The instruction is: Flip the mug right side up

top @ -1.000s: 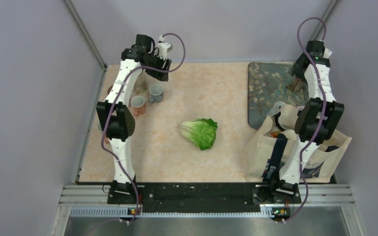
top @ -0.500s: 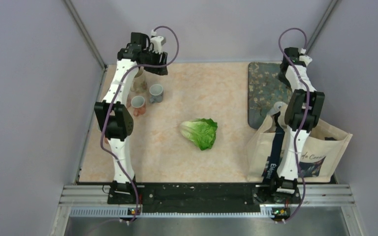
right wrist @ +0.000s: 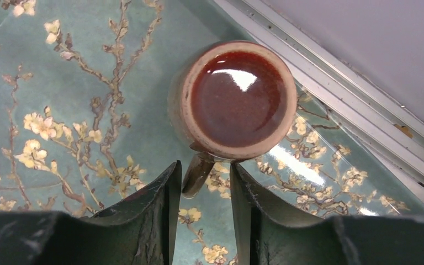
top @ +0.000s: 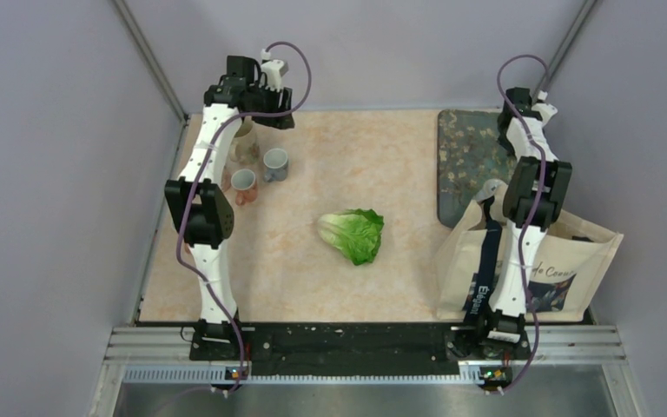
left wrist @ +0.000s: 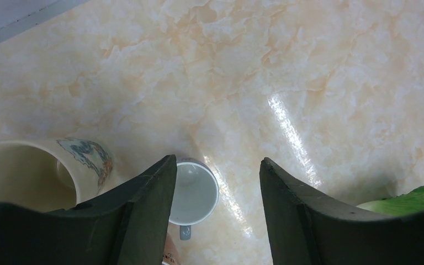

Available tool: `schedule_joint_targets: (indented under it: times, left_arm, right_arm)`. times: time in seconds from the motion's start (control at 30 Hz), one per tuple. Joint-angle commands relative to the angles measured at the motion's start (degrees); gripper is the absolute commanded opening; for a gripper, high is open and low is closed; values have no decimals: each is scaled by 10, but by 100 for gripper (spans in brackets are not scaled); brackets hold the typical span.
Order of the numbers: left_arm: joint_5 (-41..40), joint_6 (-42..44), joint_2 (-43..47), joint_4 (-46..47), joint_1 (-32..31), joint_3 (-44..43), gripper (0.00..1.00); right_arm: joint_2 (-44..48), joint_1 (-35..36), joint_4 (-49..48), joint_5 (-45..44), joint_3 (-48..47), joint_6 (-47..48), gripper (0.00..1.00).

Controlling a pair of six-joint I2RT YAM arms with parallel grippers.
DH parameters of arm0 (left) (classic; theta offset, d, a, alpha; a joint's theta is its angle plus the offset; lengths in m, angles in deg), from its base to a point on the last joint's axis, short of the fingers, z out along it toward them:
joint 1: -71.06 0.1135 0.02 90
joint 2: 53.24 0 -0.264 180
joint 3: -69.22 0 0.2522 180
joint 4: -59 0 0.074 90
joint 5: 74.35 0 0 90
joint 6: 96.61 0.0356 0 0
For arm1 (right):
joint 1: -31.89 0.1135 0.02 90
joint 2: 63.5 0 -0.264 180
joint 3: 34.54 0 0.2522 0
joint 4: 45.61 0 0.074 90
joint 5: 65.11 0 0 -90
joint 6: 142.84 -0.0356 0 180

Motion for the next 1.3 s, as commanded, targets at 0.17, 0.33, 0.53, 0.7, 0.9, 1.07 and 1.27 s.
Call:
schedule_joint_targets:
  times: [0.17, 0.33, 0.53, 0.7, 0.9, 1.07, 1.27]
  left_arm:
    - [13, -5, 12, 28, 3, -5, 62]
    - [14, -2, 12, 27, 4, -5, 62]
    - [14, 5, 16, 28, 4, -3, 62]
    - [12, 2, 18, 30, 4, 0, 62]
    - [14, 5, 26, 31, 4, -1, 62]
    - [25, 3, 30, 40, 4, -3, 63]
    - [51, -34, 33, 57, 3, 1, 65]
  right_arm:
    - [30, -14, -5, -32, 33, 38, 31]
    - [30, -17, -26, -23, 48, 89, 38]
    - [12, -30, -31, -20, 18, 97, 38]
    - [-10, -32, -33, 3, -11, 129, 32]
    - [2, -32, -36, -10, -14, 148, 0]
    - [41, -31, -53, 23, -11, 175, 0]
    - [125, -10, -115, 91, 18, 216, 0]
